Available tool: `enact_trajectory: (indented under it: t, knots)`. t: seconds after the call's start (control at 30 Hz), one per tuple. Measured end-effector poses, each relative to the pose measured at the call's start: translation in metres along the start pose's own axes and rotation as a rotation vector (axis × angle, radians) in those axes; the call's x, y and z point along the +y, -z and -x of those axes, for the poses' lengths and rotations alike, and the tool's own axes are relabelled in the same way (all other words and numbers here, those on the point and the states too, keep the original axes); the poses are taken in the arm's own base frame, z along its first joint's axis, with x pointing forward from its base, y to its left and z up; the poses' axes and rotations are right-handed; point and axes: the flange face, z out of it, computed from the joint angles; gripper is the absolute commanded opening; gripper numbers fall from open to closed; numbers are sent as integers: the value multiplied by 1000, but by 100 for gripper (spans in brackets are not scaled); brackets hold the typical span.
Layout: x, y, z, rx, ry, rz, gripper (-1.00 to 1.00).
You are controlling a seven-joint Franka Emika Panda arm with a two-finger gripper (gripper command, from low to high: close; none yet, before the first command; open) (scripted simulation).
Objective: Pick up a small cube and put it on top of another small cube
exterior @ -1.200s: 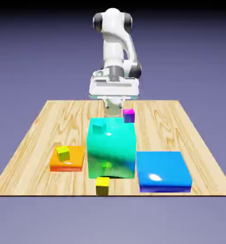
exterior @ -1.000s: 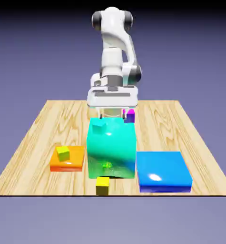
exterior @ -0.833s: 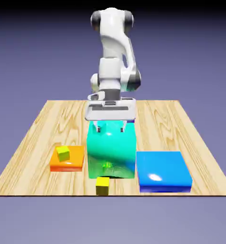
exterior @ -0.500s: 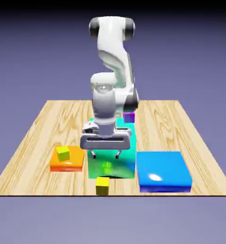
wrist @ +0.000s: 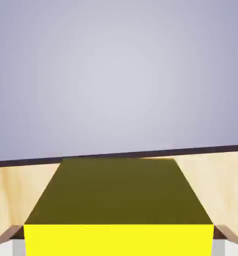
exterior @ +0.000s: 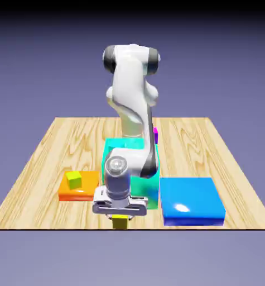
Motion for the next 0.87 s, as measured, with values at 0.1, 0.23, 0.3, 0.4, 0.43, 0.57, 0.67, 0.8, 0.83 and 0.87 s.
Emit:
enact_trajectory:
  t: [0.1, 0.23, 0.3, 0.4, 0.43, 0.57, 0.67, 0.8, 0.83, 0.87]
  knots:
    - [37, 44, -13, -10, -114, -15, -100]
    - [136, 75, -40, -49, -422, -61, -100]
    - [184, 86, -46, -75, -573, -87, -100]
    - [266, 98, -47, -125, -816, -134, -100]
    - [290, 100, -44, -144, -892, -150, -100]
    - [326, 101, -41, -170, -997, -173, -100]
    - [279, 91, -32, -155, -905, -158, -100]
    - [293, 36, -37, -163, -957, -165, 100]
    - [293, 36, -37, -162, -958, -163, 100]
    - [293, 36, -37, -162, -957, -163, 100]
